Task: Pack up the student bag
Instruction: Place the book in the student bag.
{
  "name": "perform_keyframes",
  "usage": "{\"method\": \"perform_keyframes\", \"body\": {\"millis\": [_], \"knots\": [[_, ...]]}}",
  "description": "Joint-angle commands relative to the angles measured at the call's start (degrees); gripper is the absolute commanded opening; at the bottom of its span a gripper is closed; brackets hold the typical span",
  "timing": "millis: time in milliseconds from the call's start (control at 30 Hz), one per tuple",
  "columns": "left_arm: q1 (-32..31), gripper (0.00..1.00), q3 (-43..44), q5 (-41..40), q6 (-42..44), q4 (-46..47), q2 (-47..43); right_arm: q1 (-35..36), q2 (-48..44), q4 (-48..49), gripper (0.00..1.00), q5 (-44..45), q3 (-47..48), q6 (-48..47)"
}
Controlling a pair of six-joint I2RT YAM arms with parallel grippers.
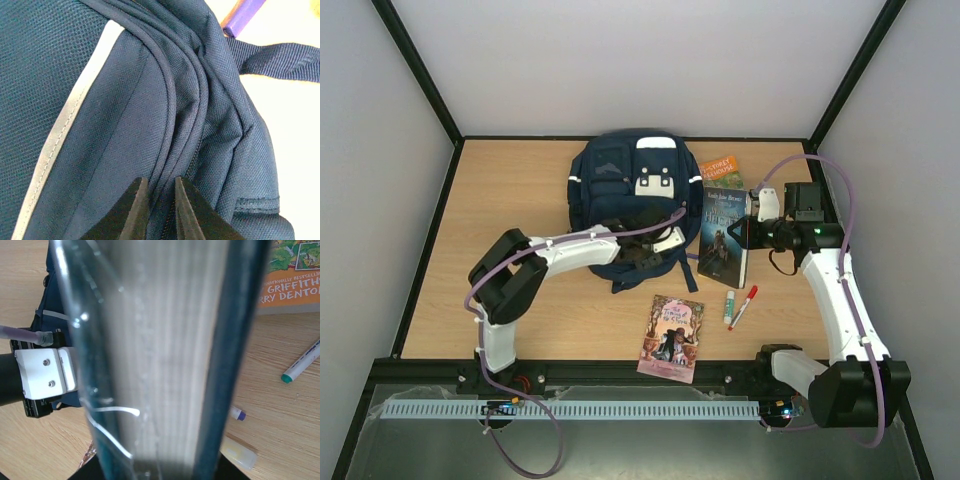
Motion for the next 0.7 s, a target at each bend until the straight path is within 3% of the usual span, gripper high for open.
{"method": "perform_keyframes", "body": {"millis": [0,133,467,667], "knots": [[-0.6,0.13,1.1,-3.9,1.0,2.2,-1.6,-0.2,-2.0,3.5,0.01,-2.7,0.3,-0.6],[-0.6,0.03,0.5,-7.2,-0.1,4.6,-6.6,-0.1,-1.7,3.5,0.01,-2.6,0.6,-0.5],[0.0,0.02,-0.8,-12.8,-3.5,10.5,-18.6,-0.1,-0.6,2.8,0.01,-4.7,3.5,2.1],[1.3,0.03,-0.7,-14.7,-3.3,11.4,-20.1,-0.1,3.7,-1.7,0.01,-17.5,6.6,5.6]]}}
